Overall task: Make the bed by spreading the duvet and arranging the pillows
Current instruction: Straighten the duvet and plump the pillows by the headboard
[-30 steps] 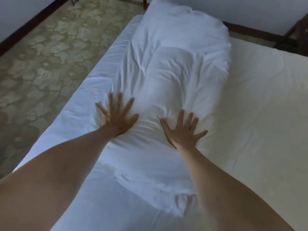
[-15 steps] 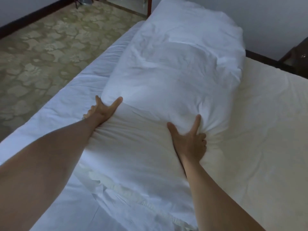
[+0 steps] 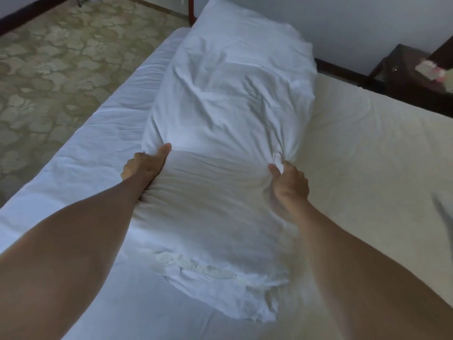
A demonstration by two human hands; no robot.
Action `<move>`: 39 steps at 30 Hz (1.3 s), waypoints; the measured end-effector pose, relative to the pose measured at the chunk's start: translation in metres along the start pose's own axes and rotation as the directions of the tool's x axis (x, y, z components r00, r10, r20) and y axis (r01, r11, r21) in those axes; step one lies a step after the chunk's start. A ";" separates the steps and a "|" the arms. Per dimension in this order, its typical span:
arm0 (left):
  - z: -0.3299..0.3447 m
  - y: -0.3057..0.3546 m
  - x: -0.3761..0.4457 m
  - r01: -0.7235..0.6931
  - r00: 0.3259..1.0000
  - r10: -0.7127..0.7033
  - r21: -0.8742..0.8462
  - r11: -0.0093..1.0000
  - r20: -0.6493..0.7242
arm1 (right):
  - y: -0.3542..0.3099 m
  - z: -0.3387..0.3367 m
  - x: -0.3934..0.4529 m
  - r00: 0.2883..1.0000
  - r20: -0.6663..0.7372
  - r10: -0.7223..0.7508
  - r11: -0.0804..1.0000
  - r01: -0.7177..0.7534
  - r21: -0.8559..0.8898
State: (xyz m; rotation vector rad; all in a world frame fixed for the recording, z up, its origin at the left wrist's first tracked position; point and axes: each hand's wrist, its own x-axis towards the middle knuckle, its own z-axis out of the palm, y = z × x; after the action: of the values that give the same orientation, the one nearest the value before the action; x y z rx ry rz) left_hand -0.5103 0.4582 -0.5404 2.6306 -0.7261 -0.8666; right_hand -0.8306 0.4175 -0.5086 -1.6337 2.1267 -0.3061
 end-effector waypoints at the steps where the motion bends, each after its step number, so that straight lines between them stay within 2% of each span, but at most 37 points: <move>1: -0.002 -0.002 -0.015 0.004 1.000 -0.004 0.000 1.000 0.017 | 0.005 -0.012 -0.008 1.000 0.014 0.007 1.000 -0.007 -0.008; 7: 0.021 -0.027 -0.105 0.007 0.992 -0.010 0.023 1.000 0.124 | 0.070 -0.068 -0.055 0.995 0.088 0.055 0.998 -0.055 -0.012; 13: 0.084 -0.012 -0.210 -0.031 0.990 0.028 0.020 0.999 0.136 | 0.178 -0.126 -0.069 0.994 0.103 0.026 1.000 -0.027 0.013; 21: 0.213 0.043 -0.401 -0.113 0.979 0.096 0.089 0.990 0.177 | 0.391 -0.222 -0.083 0.995 0.065 0.079 0.995 -0.083 0.059; 25: 0.281 0.075 -0.493 -0.226 0.955 0.193 0.133 0.965 0.226 | 0.507 -0.260 -0.096 0.982 0.023 0.188 0.980 -0.189 0.058; 28: 0.318 0.099 -0.541 -0.264 0.945 0.232 0.123 0.957 0.229 | 0.567 -0.284 -0.110 0.962 -0.031 0.270 0.961 -0.267 0.069; 32: 0.345 0.097 -0.575 -0.281 0.947 0.254 0.124 0.952 0.197 | 0.609 -0.304 -0.129 0.946 -0.055 0.319 0.947 -0.316 0.048; 36: 0.343 0.073 -0.580 -0.199 0.978 0.190 0.113 0.973 0.085 | 0.615 -0.304 -0.148 0.960 -0.029 0.280 0.955 -0.275 0.113; 38: 0.338 0.068 -0.590 -0.156 0.986 0.163 0.193 0.969 -0.022 | 0.604 -0.305 -0.154 0.966 -0.035 0.256 0.961 -0.251 0.114; 39: 0.336 0.069 -0.602 -0.192 0.977 0.209 0.252 0.948 -0.042 | 0.598 -0.307 -0.159 0.965 -0.039 0.259 0.961 -0.253 0.115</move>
State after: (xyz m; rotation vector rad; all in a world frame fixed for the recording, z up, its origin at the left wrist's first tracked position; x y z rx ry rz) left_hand -1.1609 0.6912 -0.4887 2.7175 -1.1265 -0.6626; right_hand -1.4552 0.7087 -0.4630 -1.2845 2.2867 -0.3797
